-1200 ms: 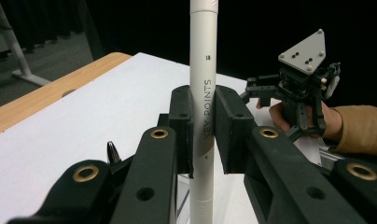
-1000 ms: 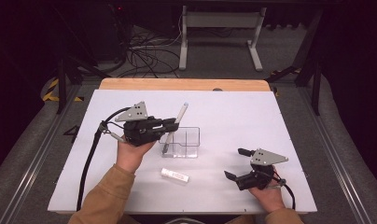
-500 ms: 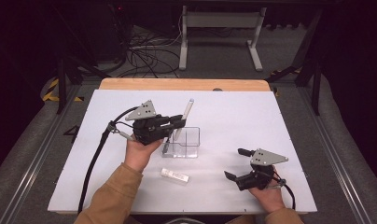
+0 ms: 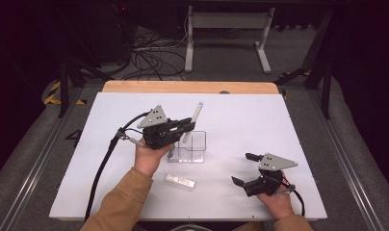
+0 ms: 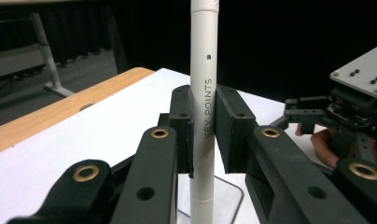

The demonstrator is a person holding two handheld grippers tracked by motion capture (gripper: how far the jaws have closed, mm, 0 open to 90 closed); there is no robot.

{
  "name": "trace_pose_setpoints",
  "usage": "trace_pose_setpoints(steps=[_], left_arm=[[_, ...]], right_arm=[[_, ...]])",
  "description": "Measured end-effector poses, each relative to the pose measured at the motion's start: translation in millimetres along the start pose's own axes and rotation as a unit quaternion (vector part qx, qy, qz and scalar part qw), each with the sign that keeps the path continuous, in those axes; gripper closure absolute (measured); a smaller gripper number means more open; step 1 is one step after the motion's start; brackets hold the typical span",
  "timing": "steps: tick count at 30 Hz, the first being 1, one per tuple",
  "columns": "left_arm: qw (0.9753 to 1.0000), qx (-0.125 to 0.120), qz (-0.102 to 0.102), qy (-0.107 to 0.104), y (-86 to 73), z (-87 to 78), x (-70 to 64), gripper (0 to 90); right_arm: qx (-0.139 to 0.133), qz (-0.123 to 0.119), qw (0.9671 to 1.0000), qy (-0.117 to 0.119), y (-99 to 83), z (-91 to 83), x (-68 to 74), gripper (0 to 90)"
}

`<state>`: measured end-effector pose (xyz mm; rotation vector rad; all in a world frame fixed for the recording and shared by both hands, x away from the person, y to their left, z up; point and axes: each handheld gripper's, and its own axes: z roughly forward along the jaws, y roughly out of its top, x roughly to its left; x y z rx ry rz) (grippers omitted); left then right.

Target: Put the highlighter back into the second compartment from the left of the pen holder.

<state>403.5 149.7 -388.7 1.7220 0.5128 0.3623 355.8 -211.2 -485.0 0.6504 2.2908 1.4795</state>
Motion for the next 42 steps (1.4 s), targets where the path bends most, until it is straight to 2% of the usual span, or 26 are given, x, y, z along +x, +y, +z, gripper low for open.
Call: trace_pose_setpoints(steps=[2,5,9,13,14,19,26,42], left_arm=[[1.0000,0.004,-0.007,-0.001,-1.3,0.3,1.6,78.1],[0.9999,0.008,-0.007,0.001,-2.6,1.2,2.5,78.1],[0.9999,0.010,-0.003,0.002,-3.4,2.2,2.1,78.1],[0.9996,0.028,0.002,0.003,-7.8,2.4,2.7,78.0],[0.9997,0.025,0.003,0.005,-10.1,2.3,3.6,78.0],[0.9996,0.023,-0.018,-0.004,-16.3,1.0,10.0,77.9],[0.9993,0.034,-0.012,-0.005,-21.0,6.3,8.3,77.9],[0.9982,0.054,-0.025,-0.008,-32.5,7.9,9.1,77.6]], right_arm=[[0.000,0.000,1.0000,0.000,0.0,0.1,-0.1,1.7],[0.000,0.000,1.0000,0.000,0.0,0.0,-0.1,1.7],[0.000,0.000,1.0000,0.000,0.0,0.1,-0.1,1.7],[0.000,0.001,1.0000,0.000,0.0,-0.2,-0.1,1.6],[0.000,0.001,1.0000,0.000,-0.1,-0.2,0.0,1.6],[0.000,0.001,1.0000,0.001,0.0,-0.2,0.1,1.7],[0.000,0.000,1.0000,0.002,0.0,-0.2,0.3,1.7],[0.000,-0.004,1.0000,0.003,0.0,-0.1,0.5,1.7]])
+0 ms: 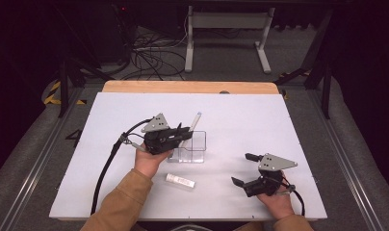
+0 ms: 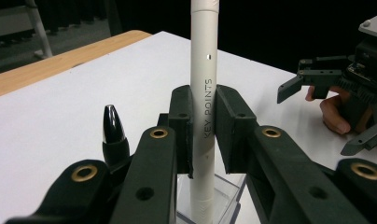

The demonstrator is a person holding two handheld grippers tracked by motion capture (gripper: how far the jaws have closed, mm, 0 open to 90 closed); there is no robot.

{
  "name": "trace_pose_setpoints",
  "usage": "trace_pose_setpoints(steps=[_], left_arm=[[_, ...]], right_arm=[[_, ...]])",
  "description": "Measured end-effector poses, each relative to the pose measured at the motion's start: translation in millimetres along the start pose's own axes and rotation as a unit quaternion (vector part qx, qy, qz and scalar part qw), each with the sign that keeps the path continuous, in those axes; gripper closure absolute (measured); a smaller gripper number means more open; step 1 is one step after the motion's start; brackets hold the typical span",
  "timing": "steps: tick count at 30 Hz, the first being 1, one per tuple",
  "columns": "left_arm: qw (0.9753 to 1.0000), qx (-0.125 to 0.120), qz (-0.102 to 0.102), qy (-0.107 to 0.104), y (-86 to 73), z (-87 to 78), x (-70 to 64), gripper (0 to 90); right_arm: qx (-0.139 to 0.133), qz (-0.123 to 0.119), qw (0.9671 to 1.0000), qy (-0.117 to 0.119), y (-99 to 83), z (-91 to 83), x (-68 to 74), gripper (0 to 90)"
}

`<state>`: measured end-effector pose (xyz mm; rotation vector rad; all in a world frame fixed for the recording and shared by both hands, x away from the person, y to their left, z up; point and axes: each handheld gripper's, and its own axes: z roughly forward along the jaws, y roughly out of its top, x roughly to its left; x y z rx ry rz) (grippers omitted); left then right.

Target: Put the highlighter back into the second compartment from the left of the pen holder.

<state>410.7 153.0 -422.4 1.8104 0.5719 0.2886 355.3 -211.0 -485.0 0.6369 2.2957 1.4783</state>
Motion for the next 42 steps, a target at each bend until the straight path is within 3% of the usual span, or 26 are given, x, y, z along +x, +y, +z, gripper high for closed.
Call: trace_pose_setpoints(steps=[18,24,30,36,42], left_arm=[[0.9998,0.015,0.008,0.007,-1.8,-3.5,-1.5,75.8],[0.9999,-0.008,0.004,-0.008,4.0,-12.7,-4.4,45.0],[0.9997,-0.017,0.014,0.006,13.7,-34.7,-13.1,25.3],[0.9995,-0.028,0.014,0.011,20.0,-50.3,-16.4,19.2],[0.9995,-0.014,0.017,0.022,20.2,-55.9,-18.7,15.0]], right_arm=[[0.000,0.000,1.0000,-0.001,0.1,-0.2,0.2,1.7],[-0.004,0.001,1.0000,-0.002,0.4,-1.5,0.1,1.6],[-0.014,0.010,0.9998,-0.010,1.9,-4.8,-1.1,0.4],[-0.030,0.020,0.9991,-0.021,3.3,-7.9,-2.7,0.3],[-0.030,0.019,0.9990,-0.027,7.1,-9.1,0.0,0.2]])
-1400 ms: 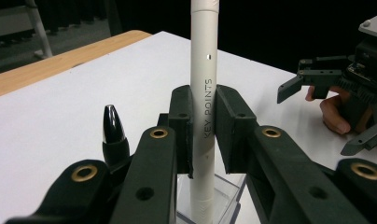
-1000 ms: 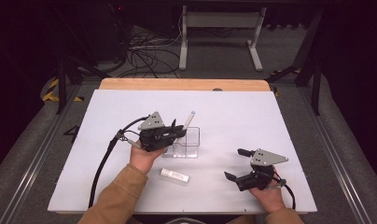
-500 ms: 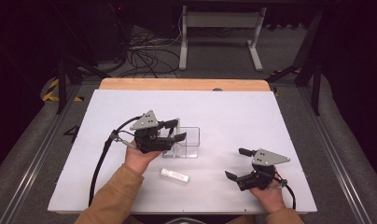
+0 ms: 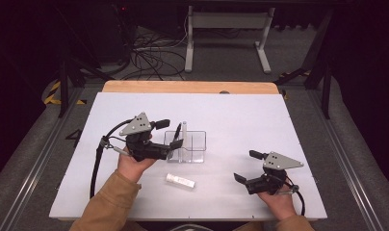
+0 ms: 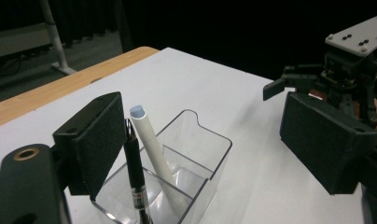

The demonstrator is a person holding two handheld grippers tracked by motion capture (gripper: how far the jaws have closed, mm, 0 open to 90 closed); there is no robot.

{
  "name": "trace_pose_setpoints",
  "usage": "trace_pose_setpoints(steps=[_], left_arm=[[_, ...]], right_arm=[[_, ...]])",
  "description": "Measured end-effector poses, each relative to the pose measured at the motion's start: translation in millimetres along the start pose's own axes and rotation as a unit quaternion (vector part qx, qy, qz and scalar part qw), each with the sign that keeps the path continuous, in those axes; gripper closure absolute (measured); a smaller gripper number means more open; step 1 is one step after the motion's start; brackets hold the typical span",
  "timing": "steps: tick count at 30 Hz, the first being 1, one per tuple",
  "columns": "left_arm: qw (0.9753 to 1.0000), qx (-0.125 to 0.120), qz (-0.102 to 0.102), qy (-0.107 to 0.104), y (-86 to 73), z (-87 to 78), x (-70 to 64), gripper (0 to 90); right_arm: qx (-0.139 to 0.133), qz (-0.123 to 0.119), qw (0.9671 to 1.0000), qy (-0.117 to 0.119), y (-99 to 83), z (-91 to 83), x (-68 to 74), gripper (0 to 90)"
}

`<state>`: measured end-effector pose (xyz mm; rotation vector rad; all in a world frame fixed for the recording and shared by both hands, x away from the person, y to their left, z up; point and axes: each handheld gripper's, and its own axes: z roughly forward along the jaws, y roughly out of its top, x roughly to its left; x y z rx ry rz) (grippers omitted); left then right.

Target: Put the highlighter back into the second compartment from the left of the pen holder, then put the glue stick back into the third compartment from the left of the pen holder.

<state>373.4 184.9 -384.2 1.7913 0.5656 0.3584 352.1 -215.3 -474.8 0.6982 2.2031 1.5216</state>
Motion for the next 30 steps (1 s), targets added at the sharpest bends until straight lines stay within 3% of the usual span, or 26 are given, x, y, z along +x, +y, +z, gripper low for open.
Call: trace_pose_setpoints(steps=[3,8,10,16,26,30], left_arm=[[1.0000,-0.001,-0.004,-0.005,0.0,-4.9,-1.9,11.4],[0.9999,-0.010,-0.005,-0.001,-0.6,-14.3,-2.7,7.9],[0.9999,-0.012,-0.008,0.002,-1.2,-17.1,-1.9,7.1],[0.9999,-0.007,-0.006,0.012,-4.0,-23.1,0.3,6.1],[0.9998,-0.017,-0.006,0.009,-6.1,-34.8,-0.7,5.6],[0.9997,-0.022,-0.011,0.003,-11.0,-42.6,0.0,4.5]], right_arm=[[-0.004,-0.005,1.0000,-0.003,2.3,-0.6,1.9,0.0],[-0.020,0.030,0.9992,-0.016,7.2,1.4,4.9,0.1],[-0.021,0.031,0.9992,-0.016,8.6,1.7,6.4,0.0],[-0.015,0.026,0.9995,-0.005,10.0,0.1,9.1,0.8],[-0.005,0.031,0.9995,-0.007,15.3,-2.8,11.3,4.5],[-0.007,0.017,0.9998,-0.008,17.6,-4.4,15.0,8.4]])
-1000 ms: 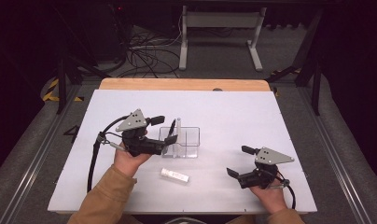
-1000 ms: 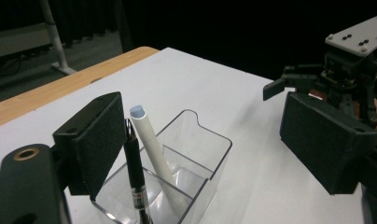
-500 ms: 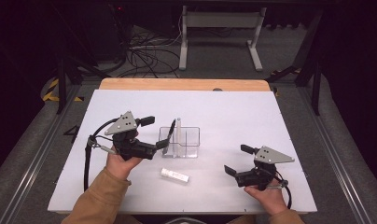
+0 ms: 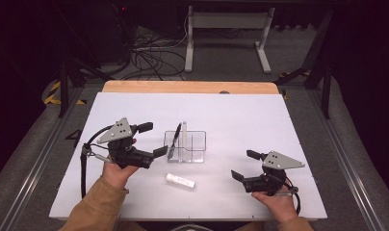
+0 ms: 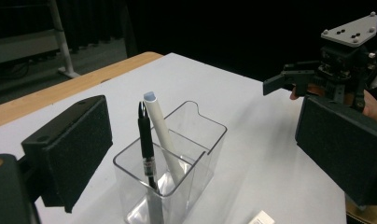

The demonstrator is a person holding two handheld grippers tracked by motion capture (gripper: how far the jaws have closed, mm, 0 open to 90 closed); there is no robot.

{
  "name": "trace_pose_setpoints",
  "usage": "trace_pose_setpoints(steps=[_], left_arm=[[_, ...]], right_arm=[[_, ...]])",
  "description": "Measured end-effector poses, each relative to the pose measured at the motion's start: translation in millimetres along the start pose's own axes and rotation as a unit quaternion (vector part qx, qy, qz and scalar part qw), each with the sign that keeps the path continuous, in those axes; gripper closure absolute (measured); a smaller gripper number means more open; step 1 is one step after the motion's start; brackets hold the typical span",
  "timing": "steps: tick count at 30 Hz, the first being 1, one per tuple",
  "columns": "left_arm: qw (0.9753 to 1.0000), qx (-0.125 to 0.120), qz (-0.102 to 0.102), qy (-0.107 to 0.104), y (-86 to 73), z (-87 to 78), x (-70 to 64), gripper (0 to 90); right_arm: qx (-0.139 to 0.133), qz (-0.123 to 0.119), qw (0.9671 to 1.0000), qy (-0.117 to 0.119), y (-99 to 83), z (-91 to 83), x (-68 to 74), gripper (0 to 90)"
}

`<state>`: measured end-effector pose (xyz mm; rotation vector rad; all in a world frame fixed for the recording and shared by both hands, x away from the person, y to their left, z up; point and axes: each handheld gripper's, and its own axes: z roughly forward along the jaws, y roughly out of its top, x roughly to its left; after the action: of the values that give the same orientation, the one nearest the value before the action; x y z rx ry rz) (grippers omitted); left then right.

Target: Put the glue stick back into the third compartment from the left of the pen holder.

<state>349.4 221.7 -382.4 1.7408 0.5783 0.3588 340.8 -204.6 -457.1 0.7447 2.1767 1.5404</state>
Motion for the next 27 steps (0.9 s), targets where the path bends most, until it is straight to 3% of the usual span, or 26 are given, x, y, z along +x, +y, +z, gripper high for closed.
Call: trace_pose_setpoints(steps=[7,11,19,27], left_arm=[[1.0000,0.008,0.001,0.005,-10.5,-14.8,-0.1,3.9],[0.9999,0.006,-0.009,-0.001,-21.0,-24.5,1.4,3.6],[0.9991,0.026,0.003,0.032,-41.4,-37.8,0.1,3.5],[0.9985,0.030,-0.007,0.045,-63.1,-49.4,2.3,3.3]], right_arm=[[0.009,-0.009,0.9999,-0.003,6.3,1.9,6.8,8.9],[0.010,-0.010,0.9999,0.001,11.3,3.0,9.5,9.5],[0.022,-0.013,0.9996,0.015,21.0,8.7,14.3,11.5],[0.027,-0.025,0.9989,0.030,33.0,17.2,21.8,12.5]])
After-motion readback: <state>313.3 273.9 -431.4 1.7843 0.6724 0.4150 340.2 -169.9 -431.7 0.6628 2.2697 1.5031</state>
